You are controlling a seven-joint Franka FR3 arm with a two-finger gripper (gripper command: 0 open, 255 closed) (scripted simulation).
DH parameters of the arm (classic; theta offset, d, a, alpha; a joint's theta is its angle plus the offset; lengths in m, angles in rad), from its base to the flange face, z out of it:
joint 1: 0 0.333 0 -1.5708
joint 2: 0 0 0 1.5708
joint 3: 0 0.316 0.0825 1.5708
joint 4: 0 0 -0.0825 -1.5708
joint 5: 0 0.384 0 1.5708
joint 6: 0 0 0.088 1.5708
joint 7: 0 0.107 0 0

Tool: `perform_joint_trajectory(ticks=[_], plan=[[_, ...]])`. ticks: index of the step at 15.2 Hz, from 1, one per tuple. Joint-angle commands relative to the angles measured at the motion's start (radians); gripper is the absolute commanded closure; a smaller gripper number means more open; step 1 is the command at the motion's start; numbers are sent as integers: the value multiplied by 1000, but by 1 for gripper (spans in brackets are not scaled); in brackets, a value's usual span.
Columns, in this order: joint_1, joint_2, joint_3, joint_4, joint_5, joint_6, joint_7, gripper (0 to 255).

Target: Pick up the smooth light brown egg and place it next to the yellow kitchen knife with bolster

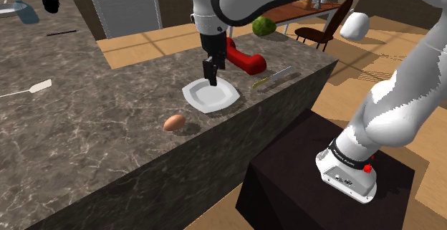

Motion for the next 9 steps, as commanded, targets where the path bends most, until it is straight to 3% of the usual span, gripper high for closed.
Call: perform_joint_trajectory(ticks=[1, 9], plan=[[20, 70, 21, 47, -36, 9, 17, 0], [137, 370, 66, 280, -201, 0, 74, 0]])
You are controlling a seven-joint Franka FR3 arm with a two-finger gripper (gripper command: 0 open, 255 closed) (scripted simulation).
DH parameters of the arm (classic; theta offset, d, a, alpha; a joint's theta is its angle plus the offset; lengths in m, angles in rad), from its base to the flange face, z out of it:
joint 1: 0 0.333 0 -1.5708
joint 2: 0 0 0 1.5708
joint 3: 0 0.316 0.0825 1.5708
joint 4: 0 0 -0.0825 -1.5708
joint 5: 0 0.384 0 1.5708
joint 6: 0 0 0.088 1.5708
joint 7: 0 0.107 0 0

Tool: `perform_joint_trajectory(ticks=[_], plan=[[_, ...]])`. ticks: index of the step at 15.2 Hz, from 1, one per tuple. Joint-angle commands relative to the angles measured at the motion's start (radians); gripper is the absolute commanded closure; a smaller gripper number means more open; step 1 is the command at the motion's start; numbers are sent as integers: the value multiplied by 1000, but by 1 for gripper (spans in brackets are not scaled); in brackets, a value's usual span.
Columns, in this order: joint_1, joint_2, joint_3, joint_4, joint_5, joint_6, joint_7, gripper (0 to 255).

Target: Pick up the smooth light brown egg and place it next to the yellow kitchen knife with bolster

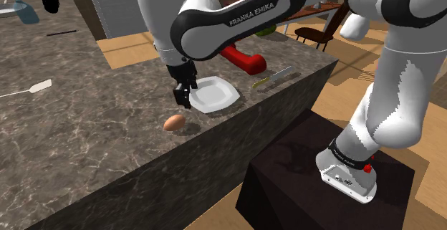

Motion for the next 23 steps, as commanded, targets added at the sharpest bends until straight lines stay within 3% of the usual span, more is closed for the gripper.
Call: perform_joint_trajectory(ticks=[1, 7, 15, 22, 23], plan=[[39, 80, 5, 74, -43, -15, 11, 0], [161, 302, -1, 295, -148, -62, 12, 0], [145, 312, -11, 210, -161, 30, 25, 0], [145, 312, -11, 211, -161, 30, 25, 0], [145, 312, -11, 211, -161, 30, 25, 255]])
